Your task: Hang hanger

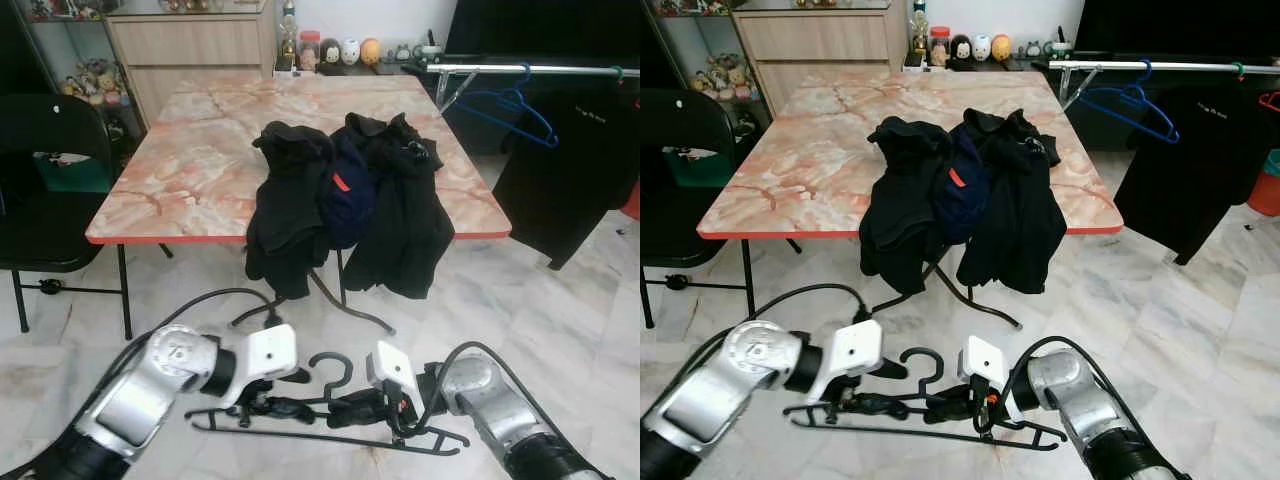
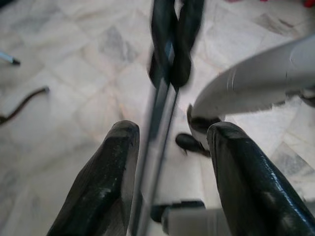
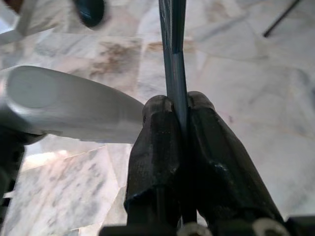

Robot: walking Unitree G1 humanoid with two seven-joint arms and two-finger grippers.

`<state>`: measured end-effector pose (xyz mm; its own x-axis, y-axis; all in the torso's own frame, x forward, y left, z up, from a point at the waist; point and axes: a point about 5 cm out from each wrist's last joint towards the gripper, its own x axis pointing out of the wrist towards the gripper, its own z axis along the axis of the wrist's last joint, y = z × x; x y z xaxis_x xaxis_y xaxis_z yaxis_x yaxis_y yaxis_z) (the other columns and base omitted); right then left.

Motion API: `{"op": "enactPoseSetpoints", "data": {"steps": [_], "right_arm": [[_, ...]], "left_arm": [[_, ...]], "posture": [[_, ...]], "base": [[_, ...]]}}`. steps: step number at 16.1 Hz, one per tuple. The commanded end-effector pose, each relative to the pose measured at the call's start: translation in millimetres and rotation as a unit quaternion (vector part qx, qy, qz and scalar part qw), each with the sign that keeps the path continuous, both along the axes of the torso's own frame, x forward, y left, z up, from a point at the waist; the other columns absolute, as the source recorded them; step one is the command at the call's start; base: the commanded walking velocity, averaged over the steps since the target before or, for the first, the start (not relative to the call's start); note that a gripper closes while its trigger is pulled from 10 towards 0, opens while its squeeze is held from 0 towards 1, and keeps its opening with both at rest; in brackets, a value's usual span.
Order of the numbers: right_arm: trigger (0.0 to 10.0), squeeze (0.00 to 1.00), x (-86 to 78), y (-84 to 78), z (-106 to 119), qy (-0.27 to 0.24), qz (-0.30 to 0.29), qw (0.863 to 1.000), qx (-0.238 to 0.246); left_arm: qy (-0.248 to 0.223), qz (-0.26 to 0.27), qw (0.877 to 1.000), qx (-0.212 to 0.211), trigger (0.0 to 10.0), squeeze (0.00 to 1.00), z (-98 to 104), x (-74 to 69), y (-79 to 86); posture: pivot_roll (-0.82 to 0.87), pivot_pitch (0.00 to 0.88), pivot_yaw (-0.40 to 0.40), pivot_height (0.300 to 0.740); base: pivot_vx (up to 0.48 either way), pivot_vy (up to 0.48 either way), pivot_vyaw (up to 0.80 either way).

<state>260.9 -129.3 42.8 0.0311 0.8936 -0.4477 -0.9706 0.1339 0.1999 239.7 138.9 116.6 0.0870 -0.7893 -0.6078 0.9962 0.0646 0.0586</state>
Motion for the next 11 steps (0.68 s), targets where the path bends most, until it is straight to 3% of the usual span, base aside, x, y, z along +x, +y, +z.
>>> {"op": "enactPoseSetpoints", "data": {"steps": [1, 3, 4, 9, 11], "right_arm": [[0.0, 0.0, 5.8, -4.6, 3, -0.015, -0.015, 1.0, -0.005], [0.0, 0.0, 6.3, -6.7, 2, -0.012, -0.028, 1.0, -0.003], [0.0, 0.0, 6.6, -8.1, 1, -0.015, -0.033, 0.999, -0.005], [0.0, 0.0, 10.1, -18.4, -3, -0.022, -0.099, 0.995, 0.005], [0.0, 0.0, 10.6, -26.9, -9, -0.023, -0.155, 0.987, 0.015]], "left_arm": [[-0.009, 0.013, 1.0, 0.002, 10.0, 1.0, 8, 0.7, 9.7], [-0.022, 0.048, 0.998, 0.015, 10.0, 1.0, 7, 4.8, 23.0], [-0.029, 0.069, 0.997, 0.02, 10.0, 0.0, 5, 7.7, 29.5], [-0.043, 0.19, 0.98, 0.041, 10.0, 0.0, -9, 14.9, 71.4], [-0.046, 0.271, 0.96, 0.045, 10.0, 0.0, -19, 15.7, 92.4]], "posture": [[0.1, 0.0, -0.024, 0.719], [0.11, 0.0, -0.025, 0.719], [0.11, 0.0, -0.025, 0.719], [0.11, 0.0, -0.025, 0.719], [0.11, 0.0, -0.024, 0.719]], "base": [[0.0, 0.0, 0.0], [0.0, 0.0, 0.0], [0.0, 0.0, 0.0], [0.0, 0.0, 0.0], [0.0, 0.0, 0.0]]}}
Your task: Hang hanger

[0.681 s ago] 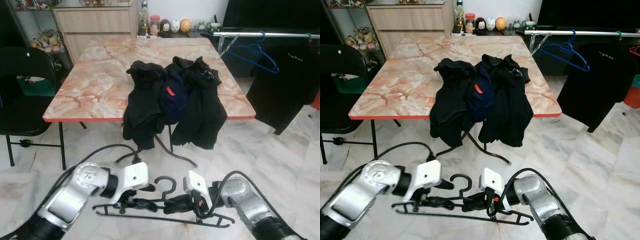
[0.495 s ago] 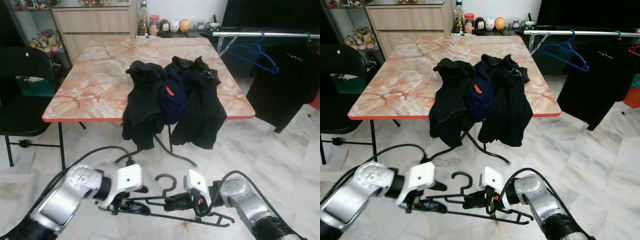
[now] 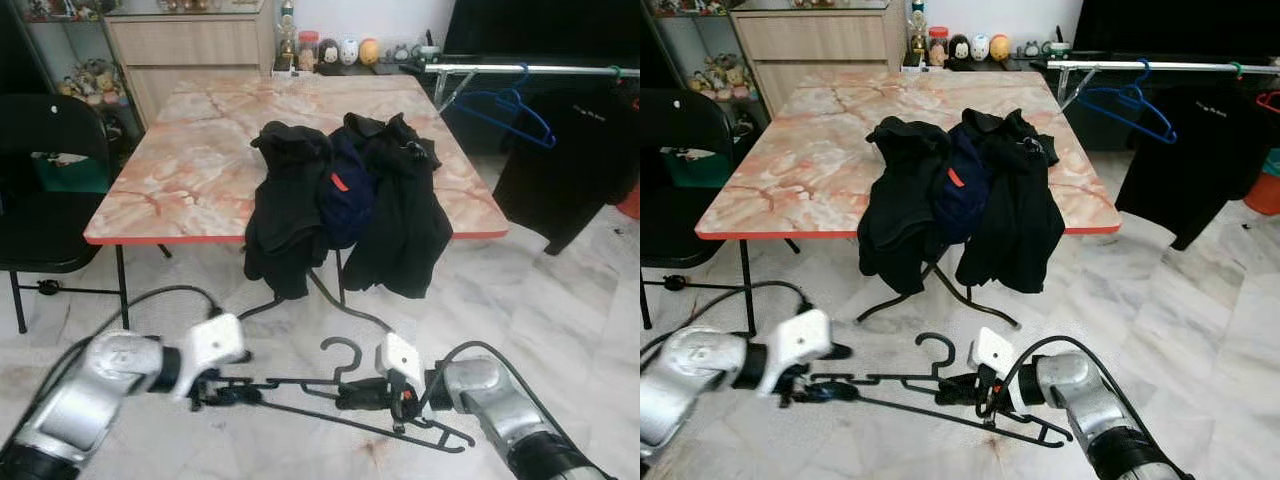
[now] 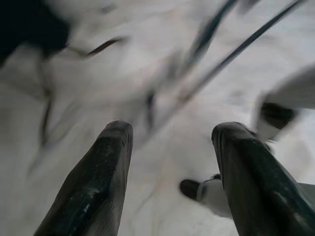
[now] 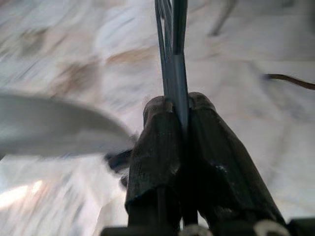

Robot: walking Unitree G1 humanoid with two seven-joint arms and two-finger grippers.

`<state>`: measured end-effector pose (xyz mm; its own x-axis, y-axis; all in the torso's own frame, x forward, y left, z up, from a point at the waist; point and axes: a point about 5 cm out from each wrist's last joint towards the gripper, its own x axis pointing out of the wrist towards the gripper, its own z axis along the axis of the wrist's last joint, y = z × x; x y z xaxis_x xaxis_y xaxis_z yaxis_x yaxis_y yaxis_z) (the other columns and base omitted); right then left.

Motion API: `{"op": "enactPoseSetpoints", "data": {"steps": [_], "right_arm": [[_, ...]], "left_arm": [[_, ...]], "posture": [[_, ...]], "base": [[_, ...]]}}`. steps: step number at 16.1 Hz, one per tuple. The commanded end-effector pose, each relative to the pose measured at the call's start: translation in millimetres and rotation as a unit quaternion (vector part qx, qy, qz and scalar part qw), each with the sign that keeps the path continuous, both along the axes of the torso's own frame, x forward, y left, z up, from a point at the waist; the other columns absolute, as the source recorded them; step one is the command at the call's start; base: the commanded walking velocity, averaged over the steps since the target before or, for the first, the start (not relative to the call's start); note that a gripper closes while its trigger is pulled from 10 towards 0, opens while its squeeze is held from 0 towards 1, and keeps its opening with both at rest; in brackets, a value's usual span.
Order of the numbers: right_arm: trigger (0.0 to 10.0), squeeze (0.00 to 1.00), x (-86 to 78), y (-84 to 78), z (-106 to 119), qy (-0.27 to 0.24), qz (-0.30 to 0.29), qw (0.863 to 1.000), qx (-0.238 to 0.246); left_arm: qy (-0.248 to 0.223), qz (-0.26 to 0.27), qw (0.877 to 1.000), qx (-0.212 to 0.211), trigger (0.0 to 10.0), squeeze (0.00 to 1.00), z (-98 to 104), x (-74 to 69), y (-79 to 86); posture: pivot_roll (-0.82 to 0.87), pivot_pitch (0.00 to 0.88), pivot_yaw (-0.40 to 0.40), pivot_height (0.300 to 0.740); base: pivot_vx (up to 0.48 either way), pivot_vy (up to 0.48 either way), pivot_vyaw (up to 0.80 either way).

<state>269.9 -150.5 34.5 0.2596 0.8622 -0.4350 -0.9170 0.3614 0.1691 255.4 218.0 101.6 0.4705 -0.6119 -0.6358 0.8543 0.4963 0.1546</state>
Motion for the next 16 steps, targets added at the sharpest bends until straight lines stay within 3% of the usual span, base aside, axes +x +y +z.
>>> {"op": "enactPoseSetpoints", "data": {"steps": [1, 3, 4, 5, 6, 7, 8, 9, 10, 12, 13, 16], "right_arm": [[0.0, 0.0, 1.4, -10.7, -5, -0.005, -0.073, 0.997, 0.018], [0.4, 0.0, 0.6, -16.5, -11, -0.003, -0.121, 0.992, 0.024], [3.4, 0.0, -3.3, -23.0, -21, 0.011, -0.176, 0.984, 0.026], [4.2, 0.0, -6.9, -26.1, -27, 0.016, -0.202, 0.979, 0.019], [4.2, 0.0, -9.5, -27.8, -31, 0.019, -0.216, 0.976, 0.014], [10.0, 0.0, -12.3, -29.5, -36, 0.026, -0.233, 0.972, 0.008], [10.0, 0.0, -17.5, -33.5, -46, 0.04, -0.273, 0.961, -0.004], [10.0, 0.0, -17.5, -33.5, -46, 0.04, -0.273, 0.961, -0.004], [10.0, 0.0, -24.0, -39.0, -57, 0.059, -0.329, 0.942, -0.014], [10.0, 0.0, -29.8, -43.5, -65, 0.069, -0.372, 0.925, -0.028], [10.0, 0.0, -39.9, -51.4, -77, 0.091, -0.446, 0.889, -0.05], [10.0, 0.0, -52.7, -57.4, -89, 0.116, -0.51, 0.849, -0.074]], "left_arm": [[-0.007, 0.087, 0.996, 0.018, 10.0, 0.0, -12, -0.7, 23.7], [-0.008, 0.131, 0.991, 0.029, 10.0, 0.0, -22, -2.6, 33.5], [0.004, 0.187, 0.982, 0.027, 10.0, 0.0, -36, -7.4, 41.9], [0.015, 0.213, 0.977, 0.025, 10.0, 0.0, -45, -11.6, 44.9], [0.023, 0.226, 0.973, 0.024, 10.0, 0.0, -51, -14.5, 46.3], [0.029, 0.238, 0.971, 0.021, 10.0, 0.0, -57, -17.3, 46.6], [0.041, 0.269, 0.962, 0.019, 10.0, 0.0, -70, -22.3, 48.6], [0.041, 0.269, 0.962, 0.019, 10.0, 0.0, -70, -22.3, 48.6], [0.055, 0.311, 0.949, 0.027, 10.0, 0.0, -88, -28.5, 51.6], [0.065, 0.343, 0.936, 0.038, 10.0, 0.0, -102, -34.0, 53.8], [0.079, 0.39, 0.916, 0.046, 10.0, 0.0, -120, -43.1, 55.2], [0.097, 0.442, 0.89, 0.055, 10.0, 0.0, -138, -54.4, 55.8]], "posture": [[0.11, 0.0, -0.025, 0.719], [0.11, 0.0, -0.024, 0.719], [0.1, 0.0, -0.023, 0.719], [0.1, 0.0, -0.022, 0.719], [0.1, 0.0, -0.022, 0.719], [0.1, 0.0, -0.022, 0.719], [0.09, 0.0, -0.016, 0.719], [0.09, 0.0, -0.016, 0.719], [0.09, 0.0, -0.016, 0.719], [0.08, 0.0, -0.007, 0.719], [0.08, 0.0, -0.003, 0.719], [0.07, 0.0, 0.001, 0.719]], "base": [[0.0, 0.0, 0.0], [0.0, 0.0, 0.0], [0.0, 0.0, 0.0], [0.0, 0.0, 0.0], [0.0, 0.0, 0.0], [0.0, 0.0, 0.0], [0.0, 0.0, 0.0], [0.0, 0.0, 0.0], [0.0, 0.0, 0.0], [0.0, 0.0, 0.0], [0.0, 0.0, 0.0], [0.0, 0.0, 0.0]]}}
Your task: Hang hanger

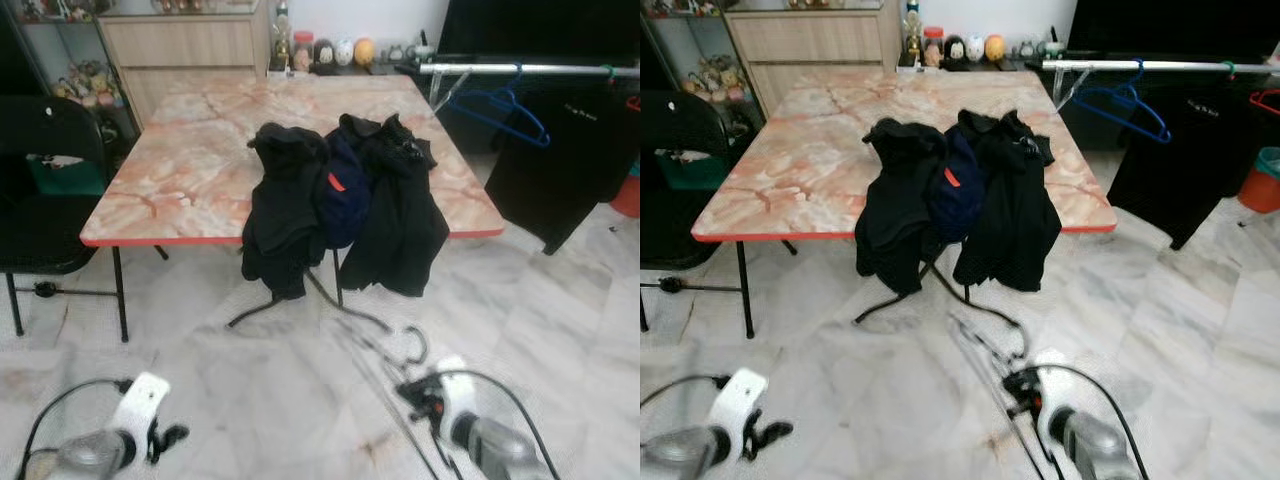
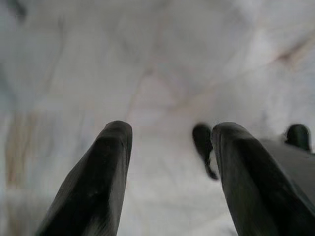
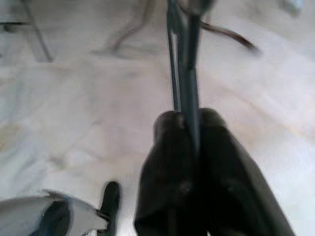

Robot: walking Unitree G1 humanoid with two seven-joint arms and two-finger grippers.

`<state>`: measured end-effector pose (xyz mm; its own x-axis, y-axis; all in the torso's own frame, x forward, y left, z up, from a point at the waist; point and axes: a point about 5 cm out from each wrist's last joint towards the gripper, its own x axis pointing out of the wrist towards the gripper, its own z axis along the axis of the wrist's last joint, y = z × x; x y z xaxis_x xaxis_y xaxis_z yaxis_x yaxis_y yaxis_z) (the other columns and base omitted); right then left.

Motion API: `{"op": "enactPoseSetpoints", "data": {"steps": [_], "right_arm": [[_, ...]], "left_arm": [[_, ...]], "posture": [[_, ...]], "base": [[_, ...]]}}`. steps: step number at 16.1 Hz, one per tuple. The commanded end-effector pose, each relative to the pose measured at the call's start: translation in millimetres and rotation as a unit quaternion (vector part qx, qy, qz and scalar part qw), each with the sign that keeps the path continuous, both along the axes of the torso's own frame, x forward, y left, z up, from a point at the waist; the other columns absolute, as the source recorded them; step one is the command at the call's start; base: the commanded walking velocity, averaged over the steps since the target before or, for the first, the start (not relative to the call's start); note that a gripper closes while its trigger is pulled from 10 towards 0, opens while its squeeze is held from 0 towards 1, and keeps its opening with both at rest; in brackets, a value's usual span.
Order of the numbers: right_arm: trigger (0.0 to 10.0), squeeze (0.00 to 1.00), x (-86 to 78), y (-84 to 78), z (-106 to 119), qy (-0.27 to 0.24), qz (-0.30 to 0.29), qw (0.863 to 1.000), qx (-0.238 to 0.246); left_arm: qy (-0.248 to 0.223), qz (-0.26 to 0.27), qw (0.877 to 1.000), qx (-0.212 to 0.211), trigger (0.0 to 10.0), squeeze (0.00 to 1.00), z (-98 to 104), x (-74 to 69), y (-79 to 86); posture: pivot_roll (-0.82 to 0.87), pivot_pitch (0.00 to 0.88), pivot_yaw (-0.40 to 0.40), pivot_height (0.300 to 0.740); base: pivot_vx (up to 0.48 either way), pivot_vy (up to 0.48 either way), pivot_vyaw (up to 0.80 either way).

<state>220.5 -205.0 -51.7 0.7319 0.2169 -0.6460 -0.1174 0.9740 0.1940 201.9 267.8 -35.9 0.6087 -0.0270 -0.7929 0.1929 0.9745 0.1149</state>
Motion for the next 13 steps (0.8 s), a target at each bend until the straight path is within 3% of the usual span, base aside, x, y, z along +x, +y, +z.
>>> {"op": "enactPoseSetpoints", "data": {"steps": [1, 2, 4, 5, 6, 10, 13], "right_arm": [[10.0, 0.0, -11.6, -5.5, -9, 0.028, -0.067, 0.997, -0.014], [10.0, 0.0, -11.6, -5.5, -9, 0.028, -0.067, 0.997, -0.014], [10.0, 0.0, -33.3, -6.3, -24, 0.079, -0.135, 0.988, -0.02], [10.0, 0.0, -33.3, -6.3, -24, 0.079, -0.135, 0.988, -0.02], [10.0, 0.0, -40.3, -5.3, -28, 0.095, -0.146, 0.984, -0.027], [10.0, 0.0, -37.0, 2.6, -28, 0.086, -0.154, 0.984, -0.016], [10.0, 0.0, -32.3, 0.4, -25, 0.076, -0.169, 0.983, -0.019]], "left_arm": [[0.007, 0.047, 0.999, 0.017, 10.0, 0.0, -9, -7.2, 4.8], [0.007, 0.047, 0.999, 0.017, 10.0, 0.0, -9, -7.2, 4.8], [0.041, 0.079, 0.996, 0.027, 10.0, 0.0, -26, -25.2, -1.9], [0.041, 0.079, 0.996, 0.027, 10.0, 0.0, -26, -25.2, -1.9], [0.056, 0.089, 0.994, 0.034, 10.0, 0.0, -34, -34.1, -4.7], [0.075, 0.145, 0.986, 0.035, 10.0, 0.0, -43, -48.1, -7.4], [0.077, 0.14, 0.987, 0.035, 10.0, 0.0, -46, -49.1, -12.4]], "posture": [[0.07, 0.0, 0.003, 0.719], [0.07, 0.0, 0.003, 0.719], [0.06, 0.0, 0.012, 0.719], [0.06, 0.0, 0.012, 0.719], [0.06, 0.0, 0.013, 0.719], [0.05, 0.0, 0.012, 0.719], [0.04, 0.0, 0.011, 0.719]], "base": [[0.0, 0.0, 0.0], [0.0, 0.0, 0.0], [0.0, 0.0, 0.0], [0.0, 0.0, 0.0], [0.0, 0.0, 0.0], [0.0, 0.0, 0.0], [0.0, 0.0, 0.0]]}}
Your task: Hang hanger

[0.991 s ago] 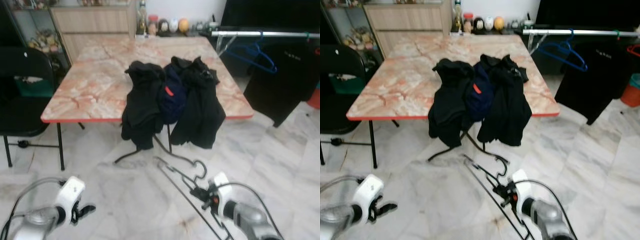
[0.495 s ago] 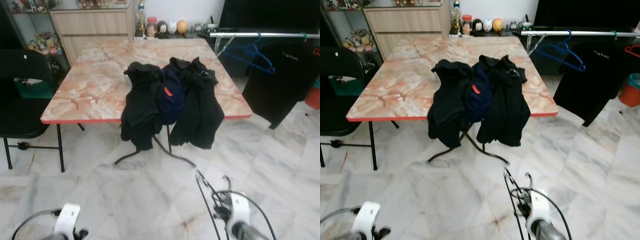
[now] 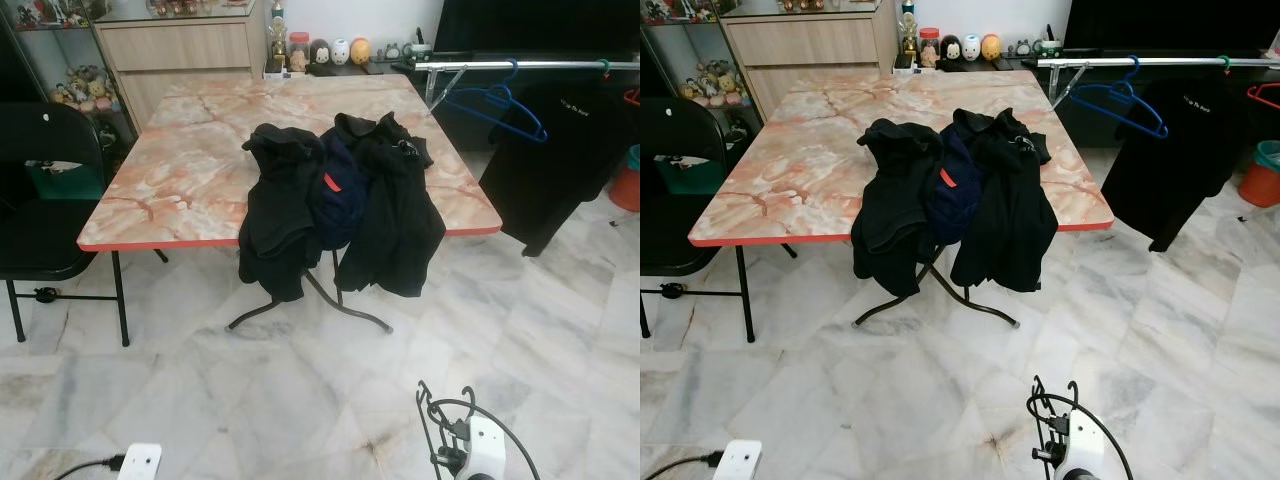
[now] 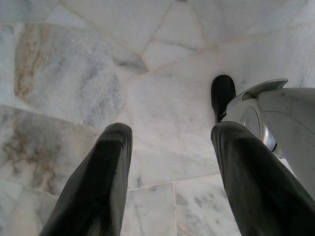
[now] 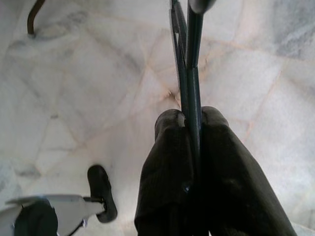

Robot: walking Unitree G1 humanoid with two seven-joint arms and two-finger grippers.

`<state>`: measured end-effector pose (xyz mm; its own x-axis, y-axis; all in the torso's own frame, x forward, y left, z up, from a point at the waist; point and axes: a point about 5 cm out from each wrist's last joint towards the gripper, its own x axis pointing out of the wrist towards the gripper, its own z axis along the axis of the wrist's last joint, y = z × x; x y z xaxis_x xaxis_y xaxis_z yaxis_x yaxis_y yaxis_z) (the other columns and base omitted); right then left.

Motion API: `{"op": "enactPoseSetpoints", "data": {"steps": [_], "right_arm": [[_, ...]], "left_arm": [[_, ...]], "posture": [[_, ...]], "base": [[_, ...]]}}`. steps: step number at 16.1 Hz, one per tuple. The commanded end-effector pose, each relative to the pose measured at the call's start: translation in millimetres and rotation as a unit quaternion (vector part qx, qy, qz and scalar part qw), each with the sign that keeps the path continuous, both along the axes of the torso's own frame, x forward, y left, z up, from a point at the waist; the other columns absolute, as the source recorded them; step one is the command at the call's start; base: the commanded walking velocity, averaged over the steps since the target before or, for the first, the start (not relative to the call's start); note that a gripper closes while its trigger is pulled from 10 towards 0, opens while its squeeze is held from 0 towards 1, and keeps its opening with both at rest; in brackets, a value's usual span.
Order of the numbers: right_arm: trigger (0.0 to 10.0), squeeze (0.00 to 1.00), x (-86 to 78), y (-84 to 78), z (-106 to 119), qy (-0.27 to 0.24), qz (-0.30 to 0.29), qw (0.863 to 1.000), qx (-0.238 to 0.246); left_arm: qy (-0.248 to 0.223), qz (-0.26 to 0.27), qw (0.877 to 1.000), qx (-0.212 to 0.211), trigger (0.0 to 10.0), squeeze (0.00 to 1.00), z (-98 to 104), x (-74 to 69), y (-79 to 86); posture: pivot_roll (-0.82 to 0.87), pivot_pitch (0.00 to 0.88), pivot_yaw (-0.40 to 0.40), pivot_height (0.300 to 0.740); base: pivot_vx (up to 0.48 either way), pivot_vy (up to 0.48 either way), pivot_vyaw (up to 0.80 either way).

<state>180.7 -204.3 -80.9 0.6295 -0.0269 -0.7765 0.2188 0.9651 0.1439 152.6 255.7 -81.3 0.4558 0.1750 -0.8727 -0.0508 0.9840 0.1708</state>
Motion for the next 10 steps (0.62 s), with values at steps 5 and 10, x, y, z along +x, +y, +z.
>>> {"op": "enactPoseSetpoints", "data": {"steps": [5, 10], "right_arm": [[10.0, 0.0, 9.5, -2.1, 5.0, -0.016, -0.018, 1.0, -0.006], [10.0, 0.0, 9.4, -1.1, 4.4, -0.012, -0.024, 1.0, -0.011]], "left_arm": [[-0.001, 0.0, 1.0, 0.006, 10.0, 0.0, -1.0, 0.3, -0.5], [0.01, 0.002, 1.0, 0.018, 10.0, 0.0, -2.9, -3.9, 2.1]], "posture": [[0.05, 0.0, 0.003, 0.719], [0.05, 0.0, -0.003, 0.719]], "base": [[0.0, 0.0, 0.0], [0.0, -0.107, 0.0]]}}
